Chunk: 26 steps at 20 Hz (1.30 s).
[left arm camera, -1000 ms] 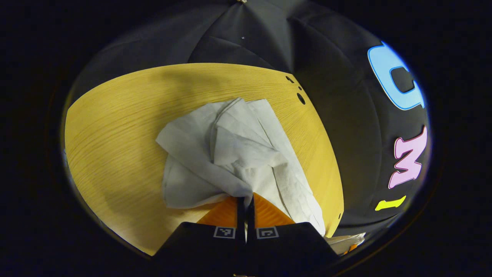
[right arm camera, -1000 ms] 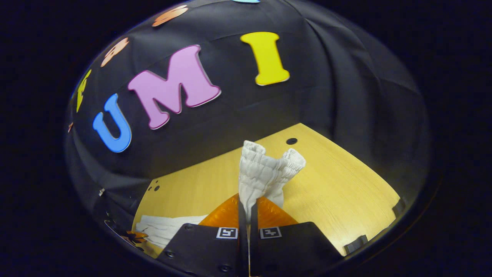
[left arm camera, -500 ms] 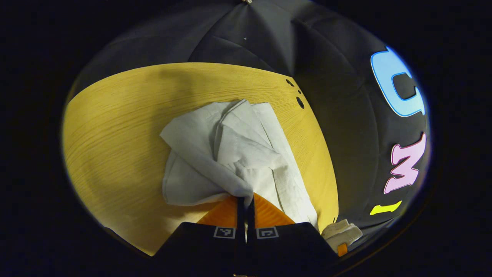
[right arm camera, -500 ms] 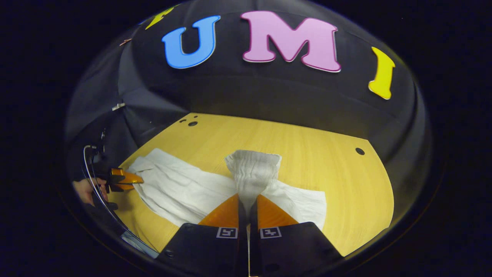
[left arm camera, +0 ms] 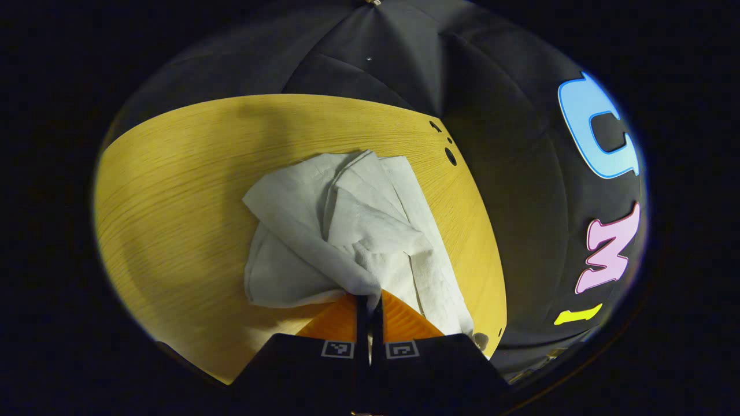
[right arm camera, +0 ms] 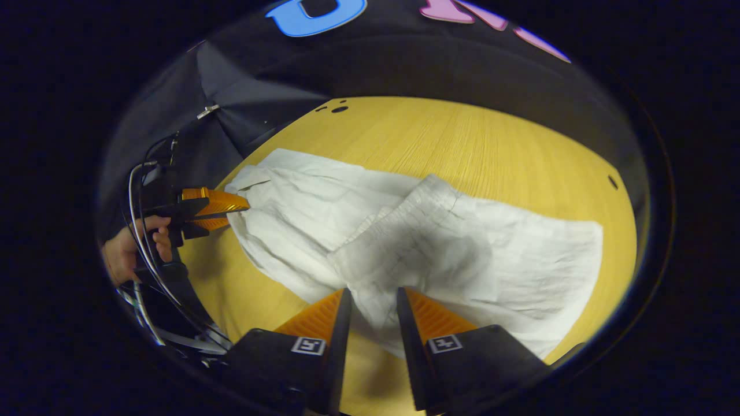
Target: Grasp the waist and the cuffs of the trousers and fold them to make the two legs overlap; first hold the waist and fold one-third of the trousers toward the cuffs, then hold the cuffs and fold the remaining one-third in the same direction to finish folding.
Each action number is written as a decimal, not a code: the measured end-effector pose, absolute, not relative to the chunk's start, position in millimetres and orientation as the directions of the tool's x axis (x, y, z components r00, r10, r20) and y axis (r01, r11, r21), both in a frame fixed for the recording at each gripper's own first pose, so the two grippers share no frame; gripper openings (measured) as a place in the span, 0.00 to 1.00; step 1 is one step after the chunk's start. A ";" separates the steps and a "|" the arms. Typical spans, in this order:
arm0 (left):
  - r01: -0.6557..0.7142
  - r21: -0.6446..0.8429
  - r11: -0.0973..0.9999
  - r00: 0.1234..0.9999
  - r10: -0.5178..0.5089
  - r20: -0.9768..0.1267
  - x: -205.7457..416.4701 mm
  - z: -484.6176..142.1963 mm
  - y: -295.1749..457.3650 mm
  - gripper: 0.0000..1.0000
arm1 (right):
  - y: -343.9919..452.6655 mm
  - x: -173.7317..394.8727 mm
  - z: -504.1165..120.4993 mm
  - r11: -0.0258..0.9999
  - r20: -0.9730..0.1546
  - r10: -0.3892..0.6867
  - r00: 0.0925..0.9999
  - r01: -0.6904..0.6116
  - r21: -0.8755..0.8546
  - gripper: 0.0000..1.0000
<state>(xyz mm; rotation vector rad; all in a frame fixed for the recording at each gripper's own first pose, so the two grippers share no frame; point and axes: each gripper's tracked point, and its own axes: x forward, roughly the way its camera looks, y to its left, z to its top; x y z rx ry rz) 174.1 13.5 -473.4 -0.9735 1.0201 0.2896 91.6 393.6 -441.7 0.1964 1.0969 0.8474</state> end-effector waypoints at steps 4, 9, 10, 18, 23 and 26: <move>-0.623 -0.576 0.529 0.553 -0.222 -0.803 176.3 -470.2 14.1 0.05 | 384.7 108.3 -409.8 0.613 -0.566 0.790 0.237 -0.283 0.738 0.68; -0.571 -0.611 0.548 0.606 -0.221 -0.764 184.0 -450.7 14.2 0.05 | 297.7 118.3 -405.7 0.615 -0.548 0.756 0.358 -0.104 0.781 0.68; -0.564 -0.620 0.546 0.618 -0.220 -0.755 186.5 -443.9 14.2 0.05 | 280.7 117.8 -406.1 0.628 -0.557 0.743 0.371 -0.098 0.772 0.68; -0.507 -0.657 0.558 0.678 -0.211 -0.704 213.1 -395.6 -9.8 0.05 | 188.0 119.2 -393.7 0.638 -0.556 0.679 0.479 -0.009 0.770 0.68; -0.368 -0.670 0.644 0.742 -0.232 -0.630 233.0 -340.7 -47.0 0.05 | 134.5 120.3 -384.7 0.640 -0.539 0.635 0.553 0.014 0.768 0.68; -0.191 -0.657 0.730 0.768 -0.306 -0.563 244.3 -295.9 -99.6 0.02 | 109.0 120.4 -390.1 0.645 -0.544 0.607 0.580 0.040 0.763 0.68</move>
